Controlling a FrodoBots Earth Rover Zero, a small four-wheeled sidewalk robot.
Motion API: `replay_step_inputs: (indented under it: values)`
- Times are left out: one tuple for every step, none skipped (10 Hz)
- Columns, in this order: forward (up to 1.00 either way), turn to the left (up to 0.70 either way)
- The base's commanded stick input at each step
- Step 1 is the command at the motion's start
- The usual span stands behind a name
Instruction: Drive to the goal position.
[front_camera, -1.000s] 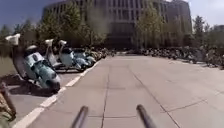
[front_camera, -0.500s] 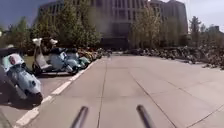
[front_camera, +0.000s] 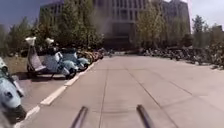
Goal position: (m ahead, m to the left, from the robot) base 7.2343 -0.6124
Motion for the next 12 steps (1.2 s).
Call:
replay_step_inputs:
  values:
    - [0.7, 0.0]
    - [0.7, 0.0]
    - [0.7, 0.0]
    - [0.7, -0.03]
    - [0.7, -0.15]
    - [0.7, -0.05]
    - [0.7, 0.0]
    - [0.7, 0.0]
    - [0.7, 0.0]
    - [0.7, 0.0]
    - [0.7, 0.0]
    - [0.7, 0.0]
